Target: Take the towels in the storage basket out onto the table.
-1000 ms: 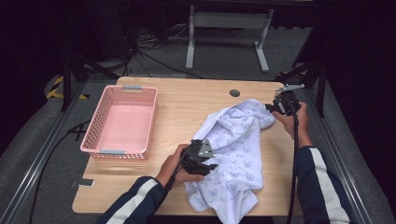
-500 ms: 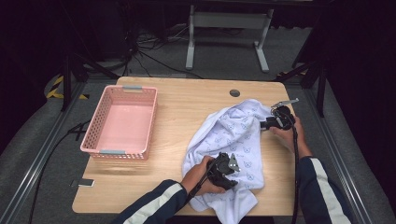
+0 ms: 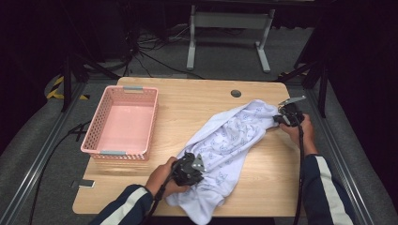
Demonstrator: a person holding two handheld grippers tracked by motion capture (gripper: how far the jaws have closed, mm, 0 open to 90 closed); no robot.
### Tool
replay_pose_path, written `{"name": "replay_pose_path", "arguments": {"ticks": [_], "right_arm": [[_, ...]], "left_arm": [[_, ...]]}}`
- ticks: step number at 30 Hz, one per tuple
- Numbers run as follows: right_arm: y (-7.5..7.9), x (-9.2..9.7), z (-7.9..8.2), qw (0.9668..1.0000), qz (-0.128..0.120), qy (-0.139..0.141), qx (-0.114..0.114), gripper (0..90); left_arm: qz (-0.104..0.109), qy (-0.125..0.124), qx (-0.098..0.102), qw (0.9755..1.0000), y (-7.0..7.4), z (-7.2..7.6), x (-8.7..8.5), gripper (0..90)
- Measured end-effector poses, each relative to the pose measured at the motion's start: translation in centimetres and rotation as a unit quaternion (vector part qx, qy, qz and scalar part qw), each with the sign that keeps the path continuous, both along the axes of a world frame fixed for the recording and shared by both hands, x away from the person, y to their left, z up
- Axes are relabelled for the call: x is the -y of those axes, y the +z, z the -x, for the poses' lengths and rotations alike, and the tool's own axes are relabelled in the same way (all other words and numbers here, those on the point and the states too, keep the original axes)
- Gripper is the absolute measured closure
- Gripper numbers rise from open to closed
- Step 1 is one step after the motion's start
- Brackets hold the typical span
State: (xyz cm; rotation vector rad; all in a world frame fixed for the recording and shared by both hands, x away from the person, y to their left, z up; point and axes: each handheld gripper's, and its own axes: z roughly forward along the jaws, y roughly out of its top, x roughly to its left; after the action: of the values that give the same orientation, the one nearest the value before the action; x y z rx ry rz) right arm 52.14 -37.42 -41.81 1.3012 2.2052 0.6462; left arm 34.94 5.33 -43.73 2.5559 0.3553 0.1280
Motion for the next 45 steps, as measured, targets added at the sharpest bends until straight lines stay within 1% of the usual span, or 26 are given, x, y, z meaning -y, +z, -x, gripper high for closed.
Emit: {"name": "replay_pose_path", "arguments": {"ticks": [5, 7, 8, 9, 11, 14, 17, 18, 20, 21, 23, 24, 25, 26, 27, 29, 31, 32, 33, 34, 35, 37, 39, 40, 42, 45], "right_arm": [[1.9, 1.5, -0.3, 0.9983, 0.024, -0.039, 0.037, 87.6], [2.1, 1.8, -0.4, 0.9978, 0.030, -0.045, 0.038, 87.8], [2.3, 2.3, -0.6, 0.9975, 0.031, -0.053, 0.035, 87.8], [2.3, 2.5, -0.7, 0.9973, 0.032, -0.056, 0.034, 87.7], [2.3, 2.7, -0.7, 0.9963, 0.039, -0.067, 0.036, 87.7], [2.2, 3.2, -0.8, 0.9954, 0.038, -0.080, 0.039, 87.4], [2.0, 3.5, -0.9, 0.9955, 0.027, -0.084, 0.033, 82.0], [1.8, 3.3, -0.9, 0.9958, 0.035, -0.080, 0.030, 78.4], [1.7, 2.7, -0.5, 0.9961, 0.033, -0.070, 0.044, 63.7], [1.8, 2.4, -0.3, 0.9973, 0.022, -0.058, 0.039, 62.5], [1.9, 1.5, 0.4, 0.9978, 0.029, -0.042, 0.042, 57.0], [2.1, 1.0, 1.1, 0.9987, 0.003, -0.027, 0.042, 57.4], [2.3, 0.6, 2.0, 0.9989, -0.020, -0.006, 0.041, 57.5], [2.4, 0.2, 3.0, 0.9983, -0.033, 0.008, 0.046, 57.7], [2.3, -0.2, 4.0, 0.9970, -0.060, 0.023, 0.044, 59.1], [1.7, -1.0, 6.2, 0.9952, -0.070, 0.064, 0.025, 58.9], [0.9, -1.5, 7.5, 0.9919, -0.077, 0.101, -0.007, 58.2], [0.5, -1.9, 8.2, 0.9913, -0.074, 0.107, -0.018, 57.2], [0.0, -2.1, 8.8, 0.9909, -0.079, 0.107, -0.020, 56.4], [-0.8, -2.5, 9.2, 0.9891, -0.082, 0.118, -0.033, 55.1], [-0.8, -2.5, 9.2, 0.9891, -0.082, 0.118, -0.033, 55.1], [-1.6, -3.2, 9.4, 0.9909, -0.056, 0.117, -0.037, 53.1], [-2.2, -3.4, 8.9, 0.9919, -0.058, 0.107, -0.036, 53.4], [-2.7, -3.4, 8.1, 0.9939, -0.044, 0.096, -0.031, 55.0], [-2.8, -3.3, 7.8, 0.9941, -0.042, 0.097, -0.024, 55.5], [-2.8, -3.1, 5.5, 0.9961, -0.038, 0.078, -0.014, 58.6]], "left_arm": [[0.010, 0.048, 0.007, 0.9988, 0.6, 0.0, -4.4, 83.2], [0.008, 0.054, 0.013, 0.9984, 0.6, 0.0, -5.0, 83.2], [0.026, 0.070, 0.008, 0.9971, 0.5, 0.1, -6.0, 83.2], [0.026, 0.070, 0.008, 0.9971, 0.5, 0.1, -6.0, 83.2], [0.003, 0.079, 0.019, 0.9967, 0.5, 0.3, -6.7, 83.2], [0.011, 0.086, 0.020, 0.9960, 0.6, 0.4, -7.4, 83.2], [0.026, 0.094, 0.010, 0.9952, 0.3, 0.3, -7.7, 82.4], [0.027, 0.092, 0.009, 0.9953, 0.1, 0.2, -7.7, 81.5], [0.032, 0.099, 0.014, 0.9945, -0.2, 0.2, -7.3, 75.7], [0.033, 0.099, 0.017, 0.9944, -0.1, 0.2, -7.2, 68.4], [0.044, 0.080, 0.020, 0.9956, 0.2, 0.5, -6.8, 62.0], [0.029, 0.081, 0.033, 0.9958, 0.5, 0.7, -6.6, 57.2], [0.034, 0.075, 0.027, 0.9963, 0.7, 0.8, -6.6, 54.1], [0.044, 0.072, 0.024, 0.9962, 0.8, 1.0, -6.6, 54.7], [0.046, 0.070, 0.018, 0.9963, 0.8, 1.1, -6.6, 56.2], [0.047, 0.064, 0.001, 0.9968, 0.3, 1.1, -6.6, 58.9], [0.042, 0.062, -0.010, 0.9971, -0.3, 1.0, -6.4, 58.2], [0.037, 0.065, -0.015, 0.9971, -0.6, 0.9, -6.3, 58.0], [0.043, 0.070, -0.021, 0.9964, -1.0, 0.8, -6.2, 56.6], [0.052, 0.075, -0.028, 0.9955, -1.3, 0.7, -6.0, 55.7], [0.052, 0.075, -0.028, 0.9955, -1.3, 0.7, -6.0, 56.4], [0.051, 0.069, -0.032, 0.9957, -1.5, 0.5, -5.6, 57.0], [0.054, 0.063, -0.033, 0.9960, -1.7, 0.3, -5.3, 61.5], [0.055, 0.058, -0.034, 0.9962, -1.7, 0.1, -5.1, 67.7], [0.064, 0.053, -0.040, 0.9958, -1.8, -0.2, -4.8, 70.2], [0.065, 0.041, -0.050, 0.9958, -1.8, -0.6, -4.4, 78.3]]}}
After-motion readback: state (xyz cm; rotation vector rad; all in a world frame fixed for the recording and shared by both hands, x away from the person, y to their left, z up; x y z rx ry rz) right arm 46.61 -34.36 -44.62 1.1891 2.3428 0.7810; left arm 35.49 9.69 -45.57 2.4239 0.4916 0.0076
